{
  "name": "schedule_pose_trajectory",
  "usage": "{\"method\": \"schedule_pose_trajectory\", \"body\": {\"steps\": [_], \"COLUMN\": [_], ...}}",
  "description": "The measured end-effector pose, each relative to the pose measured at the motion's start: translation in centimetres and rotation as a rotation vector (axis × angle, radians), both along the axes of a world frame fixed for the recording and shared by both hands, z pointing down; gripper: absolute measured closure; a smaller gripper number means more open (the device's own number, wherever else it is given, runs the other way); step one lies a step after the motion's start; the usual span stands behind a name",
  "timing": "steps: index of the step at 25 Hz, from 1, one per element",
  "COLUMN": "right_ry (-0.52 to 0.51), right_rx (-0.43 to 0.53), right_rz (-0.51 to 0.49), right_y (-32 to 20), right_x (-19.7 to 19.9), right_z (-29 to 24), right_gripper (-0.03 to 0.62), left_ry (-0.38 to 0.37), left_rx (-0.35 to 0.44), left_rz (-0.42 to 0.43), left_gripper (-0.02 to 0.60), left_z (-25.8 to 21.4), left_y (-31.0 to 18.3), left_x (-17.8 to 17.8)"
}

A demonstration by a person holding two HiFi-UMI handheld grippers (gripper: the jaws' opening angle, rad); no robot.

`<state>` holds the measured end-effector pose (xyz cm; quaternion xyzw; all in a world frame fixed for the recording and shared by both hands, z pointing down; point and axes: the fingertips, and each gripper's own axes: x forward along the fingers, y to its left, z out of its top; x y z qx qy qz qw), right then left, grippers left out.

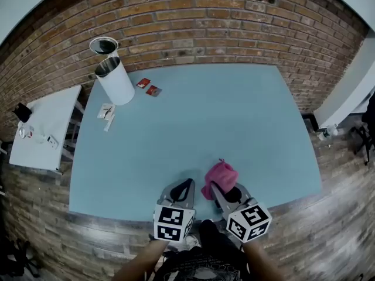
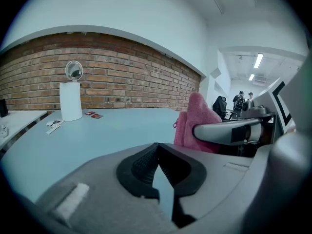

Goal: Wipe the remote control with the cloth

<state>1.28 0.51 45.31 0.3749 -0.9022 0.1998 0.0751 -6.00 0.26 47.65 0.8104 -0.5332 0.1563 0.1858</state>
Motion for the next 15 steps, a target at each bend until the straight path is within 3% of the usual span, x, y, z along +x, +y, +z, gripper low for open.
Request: {"method": "schedule_pose_trajectory", "body": {"steps": [5, 15], "right_ry": [0.021, 0.042], "right_rx": [0.012, 0.039], "right_rz": [0.055, 0.037], "right_y": [1.8, 5.5], "right_x": [0.3, -0.6], "right_z": [-0.5, -1.1], "right_gripper": [0.530, 0.530], "left_ry": [0.012, 0.038], "left_rx": [0.023, 0.055], "left_rz": [-0.014, -0.022], "left_gripper": [0.589, 0.589], "left_z": [-0.9, -2.0], "left_y": [2.2, 5.6], "left_x": [-0.1, 0.2]}}
